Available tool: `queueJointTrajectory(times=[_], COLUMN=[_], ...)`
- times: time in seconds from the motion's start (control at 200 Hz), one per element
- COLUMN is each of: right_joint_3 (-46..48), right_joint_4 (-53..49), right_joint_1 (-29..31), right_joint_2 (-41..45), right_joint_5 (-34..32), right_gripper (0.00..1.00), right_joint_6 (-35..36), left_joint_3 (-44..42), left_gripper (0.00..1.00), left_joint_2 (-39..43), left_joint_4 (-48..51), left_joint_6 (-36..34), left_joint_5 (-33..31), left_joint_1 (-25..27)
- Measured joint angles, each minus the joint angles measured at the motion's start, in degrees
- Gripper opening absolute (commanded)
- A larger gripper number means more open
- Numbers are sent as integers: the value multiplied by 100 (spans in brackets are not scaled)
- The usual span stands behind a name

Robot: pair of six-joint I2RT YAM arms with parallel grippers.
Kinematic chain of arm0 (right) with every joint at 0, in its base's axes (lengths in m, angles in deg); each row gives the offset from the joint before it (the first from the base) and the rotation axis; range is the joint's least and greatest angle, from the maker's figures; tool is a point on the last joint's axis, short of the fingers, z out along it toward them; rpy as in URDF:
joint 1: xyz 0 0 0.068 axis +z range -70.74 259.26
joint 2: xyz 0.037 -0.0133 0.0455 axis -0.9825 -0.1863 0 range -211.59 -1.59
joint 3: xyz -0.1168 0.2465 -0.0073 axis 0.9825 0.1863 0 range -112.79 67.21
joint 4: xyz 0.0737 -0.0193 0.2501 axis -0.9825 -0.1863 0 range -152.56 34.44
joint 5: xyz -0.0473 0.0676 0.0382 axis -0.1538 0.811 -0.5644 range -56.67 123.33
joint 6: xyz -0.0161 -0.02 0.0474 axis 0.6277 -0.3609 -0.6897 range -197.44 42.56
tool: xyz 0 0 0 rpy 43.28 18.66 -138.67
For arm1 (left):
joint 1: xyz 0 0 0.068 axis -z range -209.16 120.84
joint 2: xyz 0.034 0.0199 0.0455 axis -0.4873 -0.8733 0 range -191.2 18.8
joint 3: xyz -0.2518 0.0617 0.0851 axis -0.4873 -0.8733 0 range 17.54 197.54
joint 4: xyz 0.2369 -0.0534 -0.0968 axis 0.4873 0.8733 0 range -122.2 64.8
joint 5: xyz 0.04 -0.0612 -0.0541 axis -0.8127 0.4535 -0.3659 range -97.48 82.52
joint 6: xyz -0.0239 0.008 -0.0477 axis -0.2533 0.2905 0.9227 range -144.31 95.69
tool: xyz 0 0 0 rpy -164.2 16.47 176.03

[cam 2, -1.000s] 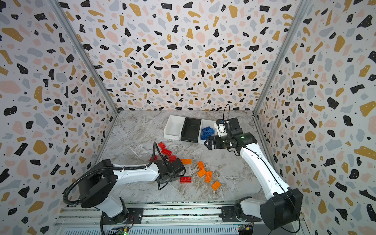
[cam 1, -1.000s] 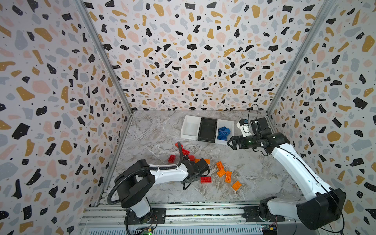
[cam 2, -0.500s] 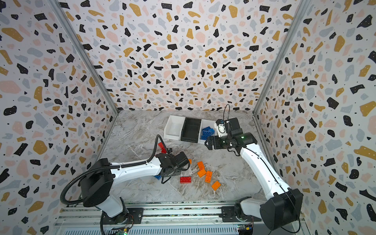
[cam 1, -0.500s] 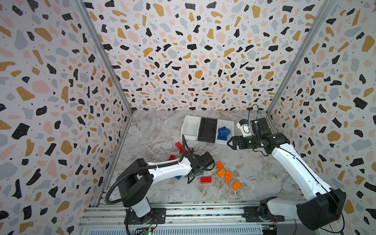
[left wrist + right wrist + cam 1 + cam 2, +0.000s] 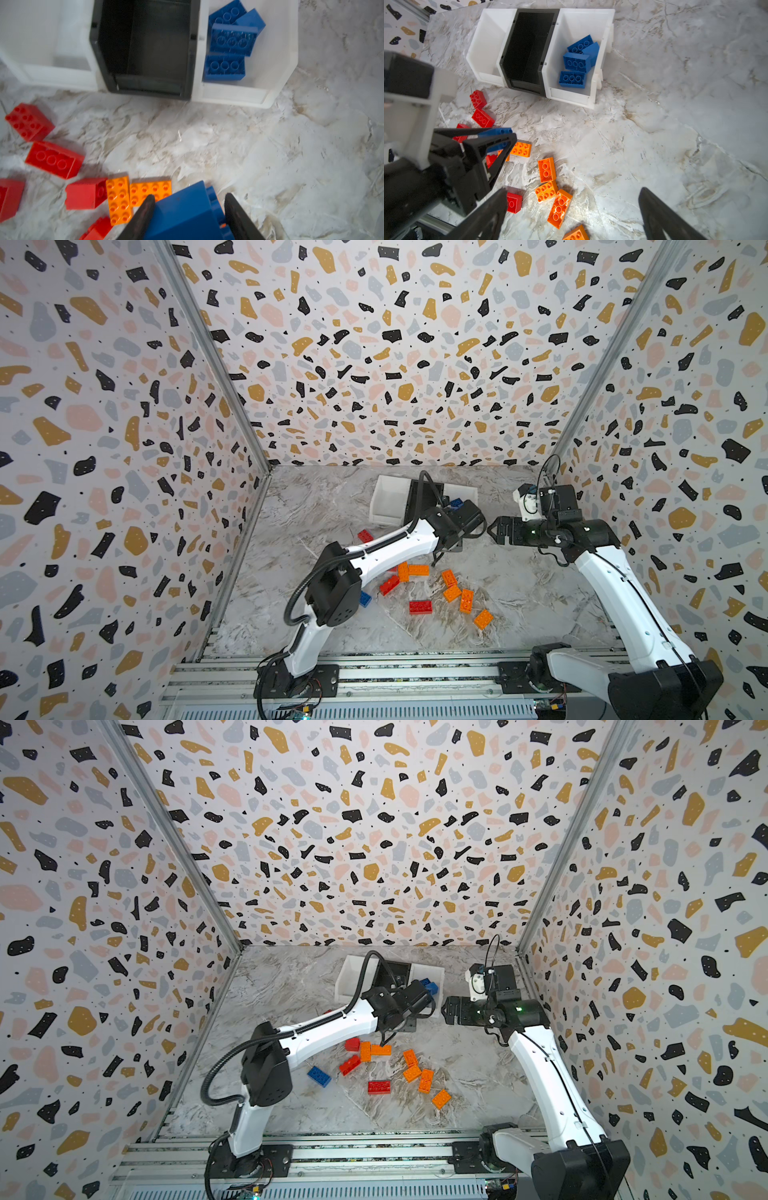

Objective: Sort the legos into containers by color

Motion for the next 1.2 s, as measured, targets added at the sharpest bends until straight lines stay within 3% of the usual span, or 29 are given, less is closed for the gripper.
queueJointTrajectory(times=[0.085, 0.2, 0.491, 0.691, 0.771, 0.826, 0.861, 0.991, 1.201], right_joint_3=[-2, -17, -361, -623, -649, -671, -684, -686, -778], right_joint_4=[-57, -81, -55, -22, -15, -20, -13, -11, -39], right_joint_1=[-136, -258, -302, -302, -302, -302, -302, -302, -302], right_joint_2=[0, -7, -455, -833, -887, -909, -916, -916, -916], right_joint_5=[-39, -83, -160, -179, -203, -229, -245, -262, -275], right_gripper=[99, 99, 99, 99, 99, 99, 99, 99, 99], right_joint_6=[-70, -190, -446, -531, -555, -564, -575, -619, -634], left_joint_3=[957, 1635, 1285, 1285, 1305, 1379, 1427, 1615, 1615], left_gripper=[35, 35, 37, 39, 47, 64, 69, 77, 78], left_joint_2=[-649, -1207, -1484, -1578, -1615, -1683, -1744, -1985, -1967], left_joint_4=[85, -48, -1460, -2321, -2549, -2669, -2745, -2887, -2887], left_joint_6=[-299, -560, -715, -699, -684, -680, -680, -632, -575], left_joint_5=[118, 369, 1172, 1655, 1805, 1893, 1958, 2076, 2070], left_joint_1=[-203, -474, -1021, -1108, -1102, -1102, -1102, -1110, -1255])
